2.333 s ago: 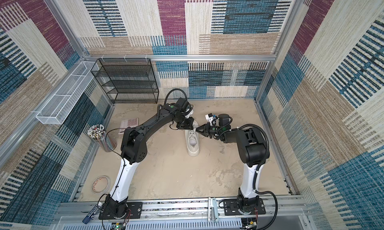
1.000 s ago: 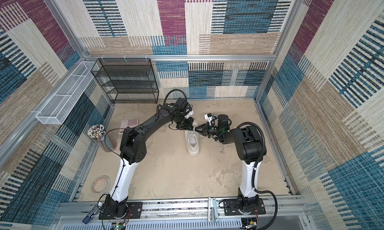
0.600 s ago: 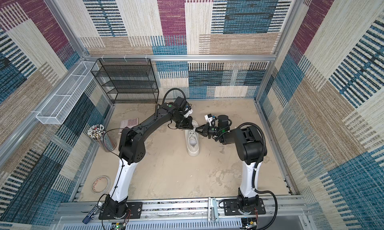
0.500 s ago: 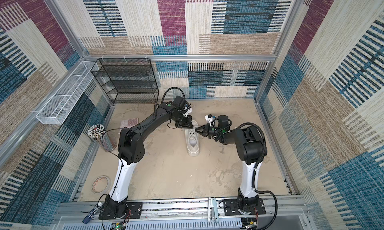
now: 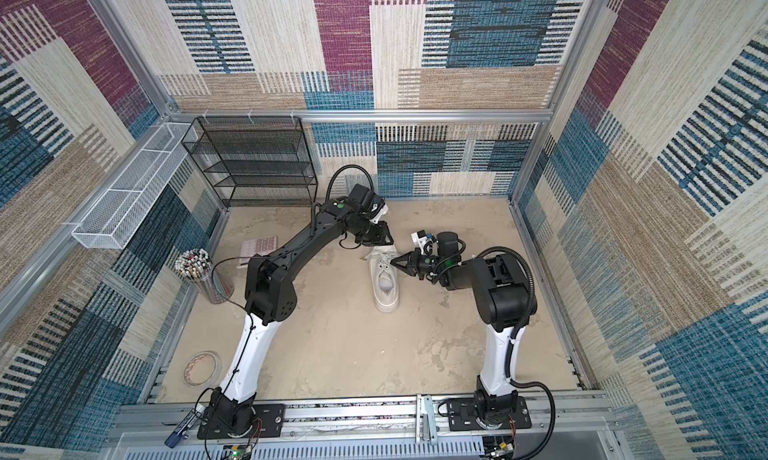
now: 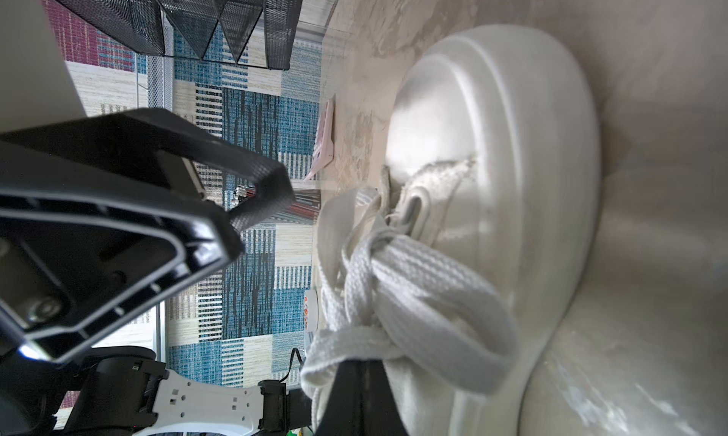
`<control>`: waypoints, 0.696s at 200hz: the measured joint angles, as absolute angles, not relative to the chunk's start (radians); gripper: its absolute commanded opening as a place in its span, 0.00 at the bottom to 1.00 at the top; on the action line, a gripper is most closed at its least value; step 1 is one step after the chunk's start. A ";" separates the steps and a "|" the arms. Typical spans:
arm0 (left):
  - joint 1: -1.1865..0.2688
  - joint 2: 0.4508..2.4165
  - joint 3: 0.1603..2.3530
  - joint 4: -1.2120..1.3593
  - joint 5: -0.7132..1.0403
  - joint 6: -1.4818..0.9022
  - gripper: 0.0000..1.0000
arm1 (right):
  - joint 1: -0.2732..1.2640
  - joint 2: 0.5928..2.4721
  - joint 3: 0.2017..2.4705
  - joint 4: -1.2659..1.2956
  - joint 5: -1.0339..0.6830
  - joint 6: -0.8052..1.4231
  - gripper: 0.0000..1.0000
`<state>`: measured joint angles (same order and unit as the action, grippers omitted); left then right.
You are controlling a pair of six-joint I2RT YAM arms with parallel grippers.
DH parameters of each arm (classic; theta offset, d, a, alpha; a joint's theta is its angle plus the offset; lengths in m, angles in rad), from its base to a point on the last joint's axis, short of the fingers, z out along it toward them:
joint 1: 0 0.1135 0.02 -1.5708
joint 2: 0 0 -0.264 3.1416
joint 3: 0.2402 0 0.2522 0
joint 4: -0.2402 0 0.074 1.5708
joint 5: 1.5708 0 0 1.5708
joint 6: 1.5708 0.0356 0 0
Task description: Tie the shoes
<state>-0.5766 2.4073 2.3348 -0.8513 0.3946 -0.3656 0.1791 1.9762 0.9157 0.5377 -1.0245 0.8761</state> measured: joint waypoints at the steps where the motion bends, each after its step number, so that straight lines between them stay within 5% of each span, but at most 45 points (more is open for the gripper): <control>1: -0.577 2.408 2.336 -0.851 0.395 -0.365 0.35 | 0.179 1.976 0.916 0.537 -1.024 0.875 0.00; 139: -0.634 2.520 2.431 -0.856 0.319 -0.203 0.40 | 0.179 1.959 0.900 0.451 -0.987 0.807 0.00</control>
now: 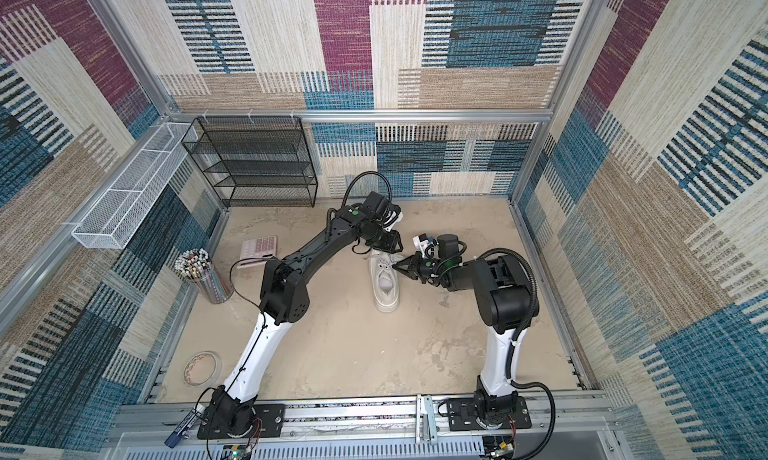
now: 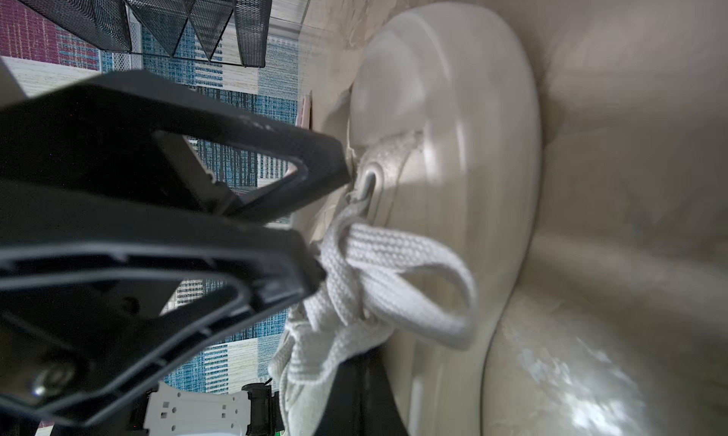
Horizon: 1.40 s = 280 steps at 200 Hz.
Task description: Tie the shoes
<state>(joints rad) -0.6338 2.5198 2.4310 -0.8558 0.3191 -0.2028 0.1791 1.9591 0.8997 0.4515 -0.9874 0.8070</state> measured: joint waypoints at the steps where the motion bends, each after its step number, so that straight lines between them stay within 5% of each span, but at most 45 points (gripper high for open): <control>1: -0.634 2.521 2.431 -0.856 0.319 -0.202 0.40 | 0.179 1.959 0.900 0.451 -0.987 0.807 0.00; 81: -0.650 2.555 2.432 -0.857 0.318 -0.168 0.29 | 0.179 1.959 0.900 0.451 -0.987 0.807 0.00; 132: -0.655 2.561 2.433 -0.865 0.308 -0.150 0.00 | 0.179 1.960 0.901 0.450 -0.988 0.807 0.00; 280: -0.616 2.515 2.451 -0.918 0.313 -0.191 0.03 | 0.176 1.918 0.897 0.451 -0.965 0.746 0.00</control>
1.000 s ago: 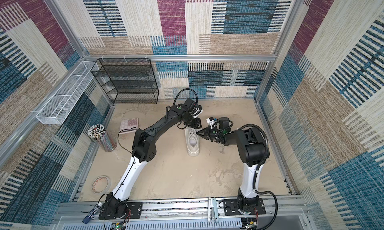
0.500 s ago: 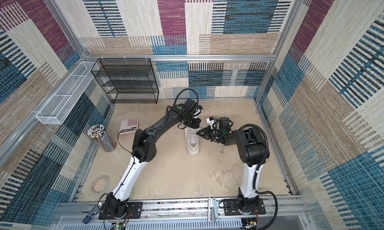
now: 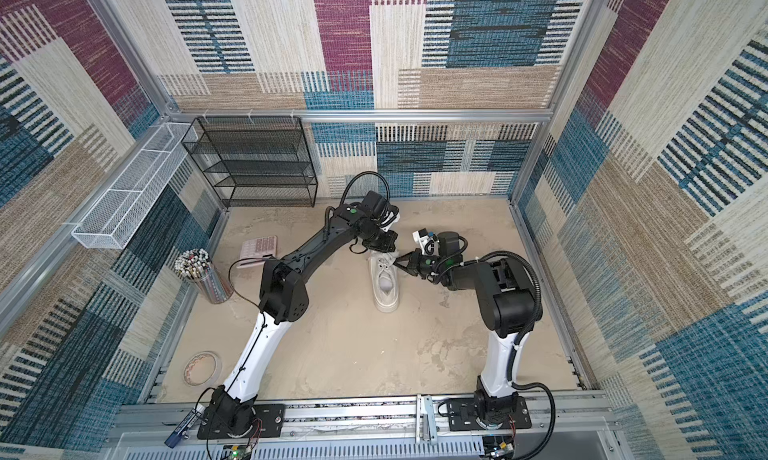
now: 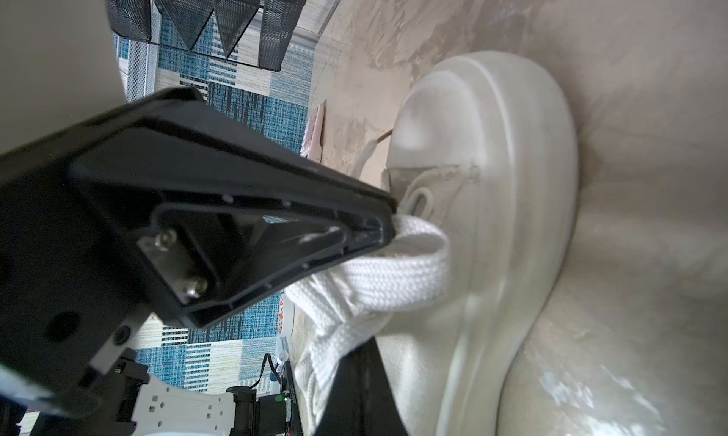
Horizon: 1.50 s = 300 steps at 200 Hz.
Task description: Tie the shoes
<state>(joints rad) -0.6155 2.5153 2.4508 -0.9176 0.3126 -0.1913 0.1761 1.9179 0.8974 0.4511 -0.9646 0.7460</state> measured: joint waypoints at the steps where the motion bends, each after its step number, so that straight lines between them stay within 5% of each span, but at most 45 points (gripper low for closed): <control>1: -0.616 2.515 2.451 -0.918 0.313 -0.192 0.03 | 0.176 1.918 0.897 0.451 -0.965 0.745 0.00; 54: -0.601 2.507 2.444 -0.900 0.316 -0.196 0.32 | 0.170 1.943 0.896 0.411 -0.970 0.756 0.00; 190: -0.631 2.532 2.478 -0.871 0.321 -0.146 0.50 | 0.170 1.952 0.923 0.370 -0.970 0.739 0.00; 245: -0.646 2.563 2.484 -0.870 0.320 -0.120 0.44 | 0.170 1.952 0.923 0.370 -0.970 0.736 0.00; 300: -0.646 2.578 2.510 -0.870 0.311 -0.109 0.13 | 0.170 1.952 0.923 0.369 -0.974 0.729 0.00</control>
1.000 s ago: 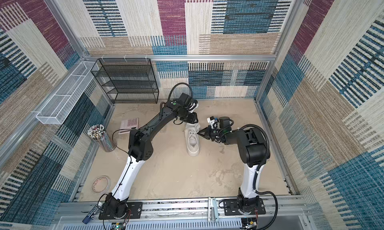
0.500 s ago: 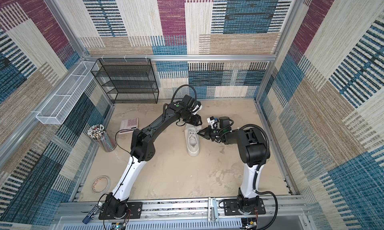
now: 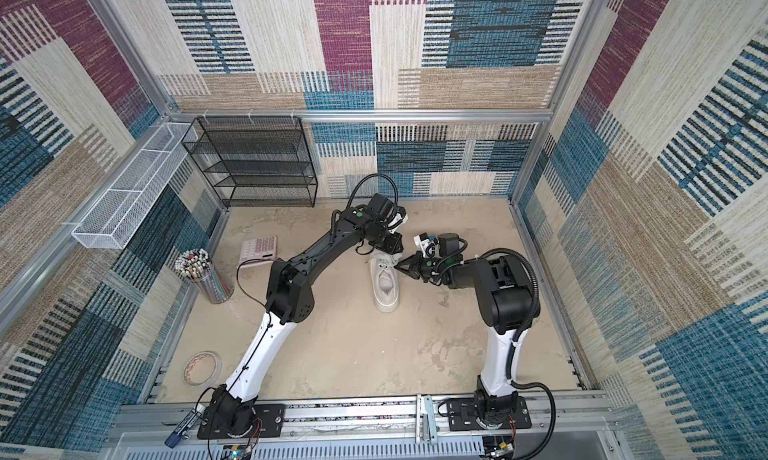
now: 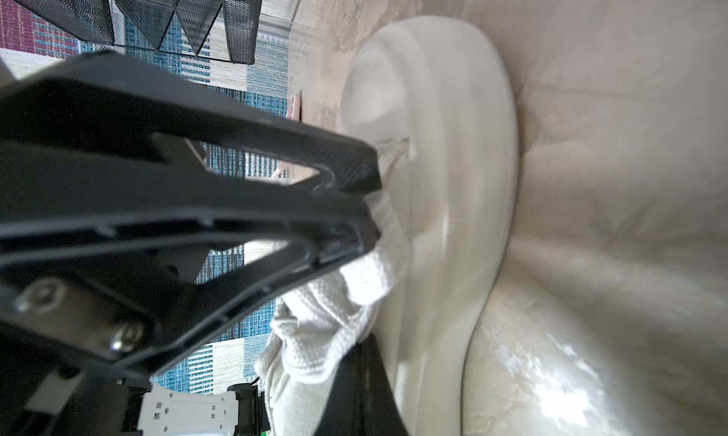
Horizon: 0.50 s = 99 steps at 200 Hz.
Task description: Tie the shoes
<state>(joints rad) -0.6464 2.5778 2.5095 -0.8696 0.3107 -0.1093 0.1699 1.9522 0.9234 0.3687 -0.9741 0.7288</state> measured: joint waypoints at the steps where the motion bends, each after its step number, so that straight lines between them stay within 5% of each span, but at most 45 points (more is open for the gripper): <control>1: -0.646 2.578 2.510 -0.870 0.311 -0.109 0.12 | 0.170 1.952 0.923 0.369 -0.974 0.729 0.00; 25: -0.646 2.578 2.510 -0.869 0.303 -0.109 0.00 | 0.170 1.952 0.923 0.368 -0.976 0.728 0.00; 99: -0.638 2.563 2.516 -0.870 0.265 -0.109 0.00 | 0.170 1.949 0.921 0.357 -0.976 0.721 0.00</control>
